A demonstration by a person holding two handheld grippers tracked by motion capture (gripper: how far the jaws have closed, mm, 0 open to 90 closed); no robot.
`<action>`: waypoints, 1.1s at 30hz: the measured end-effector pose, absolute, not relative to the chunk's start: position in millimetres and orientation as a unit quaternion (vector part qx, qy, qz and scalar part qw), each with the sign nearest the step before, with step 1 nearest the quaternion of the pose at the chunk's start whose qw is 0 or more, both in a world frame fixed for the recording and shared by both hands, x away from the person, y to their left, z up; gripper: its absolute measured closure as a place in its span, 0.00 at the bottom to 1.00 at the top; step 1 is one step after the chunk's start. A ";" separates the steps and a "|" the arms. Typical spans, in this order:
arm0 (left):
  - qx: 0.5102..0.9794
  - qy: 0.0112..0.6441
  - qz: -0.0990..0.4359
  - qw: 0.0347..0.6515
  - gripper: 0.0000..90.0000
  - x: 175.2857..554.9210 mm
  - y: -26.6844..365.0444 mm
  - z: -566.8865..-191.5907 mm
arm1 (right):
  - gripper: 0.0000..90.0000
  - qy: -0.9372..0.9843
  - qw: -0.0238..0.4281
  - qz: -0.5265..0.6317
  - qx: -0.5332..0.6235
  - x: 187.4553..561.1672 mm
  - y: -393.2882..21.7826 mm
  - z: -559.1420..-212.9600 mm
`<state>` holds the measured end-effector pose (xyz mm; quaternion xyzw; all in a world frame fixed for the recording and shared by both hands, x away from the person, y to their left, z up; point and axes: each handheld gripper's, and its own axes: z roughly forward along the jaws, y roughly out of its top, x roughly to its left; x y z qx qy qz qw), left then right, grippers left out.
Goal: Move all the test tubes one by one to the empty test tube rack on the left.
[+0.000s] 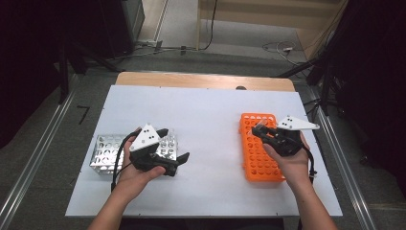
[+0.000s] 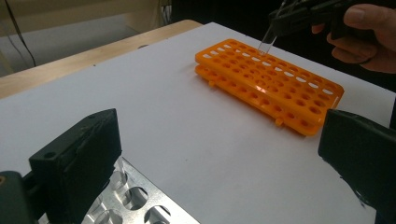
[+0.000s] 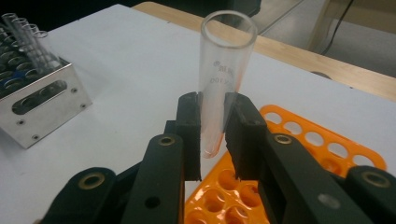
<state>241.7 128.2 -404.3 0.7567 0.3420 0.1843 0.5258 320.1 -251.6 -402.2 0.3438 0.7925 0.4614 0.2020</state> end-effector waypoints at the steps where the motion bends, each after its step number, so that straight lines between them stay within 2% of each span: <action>1: 0.757 0.341 0.184 0.527 0.00 241.6 127.8 -404.2 | 0.82 0.794 0.200 0.462 0.340 319.1 -249.1 -402.5; 33: 0.774 0.312 0.165 0.526 0.00 234.5 107.2 -403.9 | 0.82 0.844 0.137 0.455 0.249 282.7 -172.1 -418.9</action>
